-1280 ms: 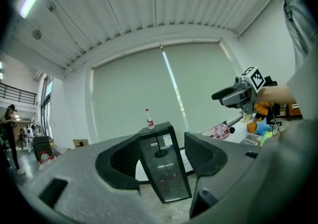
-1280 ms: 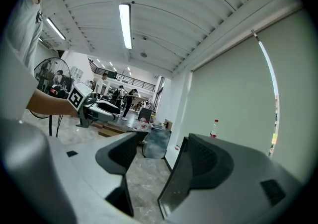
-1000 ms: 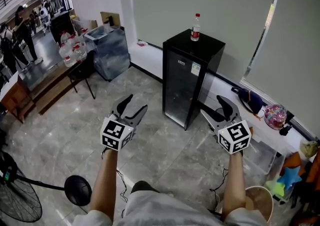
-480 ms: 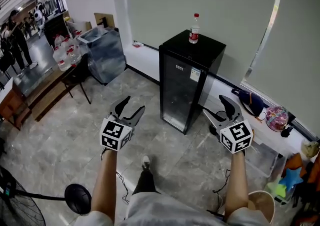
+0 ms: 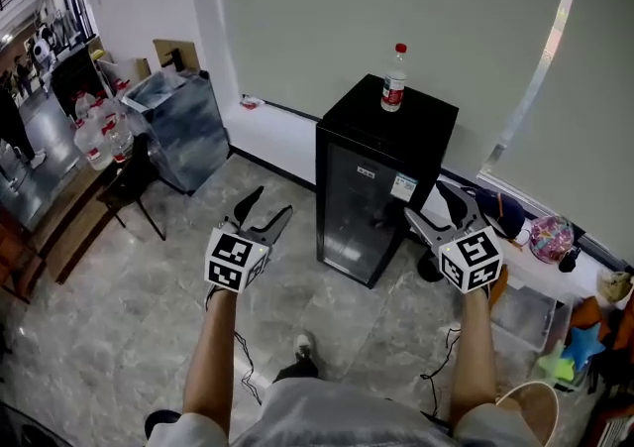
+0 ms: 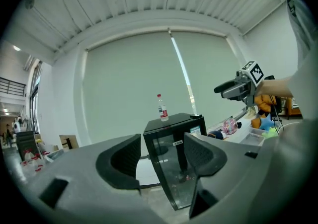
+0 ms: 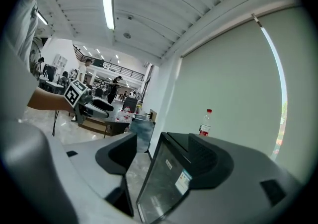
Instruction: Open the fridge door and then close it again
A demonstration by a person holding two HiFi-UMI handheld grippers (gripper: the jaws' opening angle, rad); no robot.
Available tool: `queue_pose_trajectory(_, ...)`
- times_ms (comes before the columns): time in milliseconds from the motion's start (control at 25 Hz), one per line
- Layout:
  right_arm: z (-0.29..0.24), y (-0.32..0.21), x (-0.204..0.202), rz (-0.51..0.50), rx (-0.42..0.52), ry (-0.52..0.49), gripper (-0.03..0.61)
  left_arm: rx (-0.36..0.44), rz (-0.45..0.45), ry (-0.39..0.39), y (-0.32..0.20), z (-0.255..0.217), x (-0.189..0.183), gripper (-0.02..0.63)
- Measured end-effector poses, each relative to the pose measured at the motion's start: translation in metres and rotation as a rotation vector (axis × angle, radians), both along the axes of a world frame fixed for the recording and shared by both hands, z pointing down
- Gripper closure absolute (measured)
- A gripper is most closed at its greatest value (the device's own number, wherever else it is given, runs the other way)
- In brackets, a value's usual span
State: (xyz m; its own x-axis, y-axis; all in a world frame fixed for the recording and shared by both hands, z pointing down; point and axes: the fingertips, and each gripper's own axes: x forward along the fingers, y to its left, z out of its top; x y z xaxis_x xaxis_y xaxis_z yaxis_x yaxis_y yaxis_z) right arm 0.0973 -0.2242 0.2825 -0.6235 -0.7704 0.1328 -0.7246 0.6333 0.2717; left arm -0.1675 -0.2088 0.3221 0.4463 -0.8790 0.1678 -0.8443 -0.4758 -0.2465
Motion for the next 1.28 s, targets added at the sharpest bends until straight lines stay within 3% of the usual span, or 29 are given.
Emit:
queue_pose_trajectory(200,0.000,-0.066,-0.028,0.047,-0.006,0.060,0.273,-0.039,0.043,0.016,-0.074,0.011,-0.027,0.359)
queue_pose_trajectory(480,0.023,-0.141,-0.066,0.052,-0.092,0.136,0.273,-0.127,0.100,0.039,-0.153,0.047,-0.048,0.359)
queue_pose_trajectory(920,0.085,-0.222,-0.097,-0.078,-0.187,0.380,0.273,-0.287,0.168,0.055,-0.231,0.130,-0.029,0.359)
queue_pose_trajectory(1280,0.112,-0.259,-0.117,-0.188,-0.252,0.486,0.273,-0.407,0.286,0.081,-0.288,0.193,0.006,0.359)
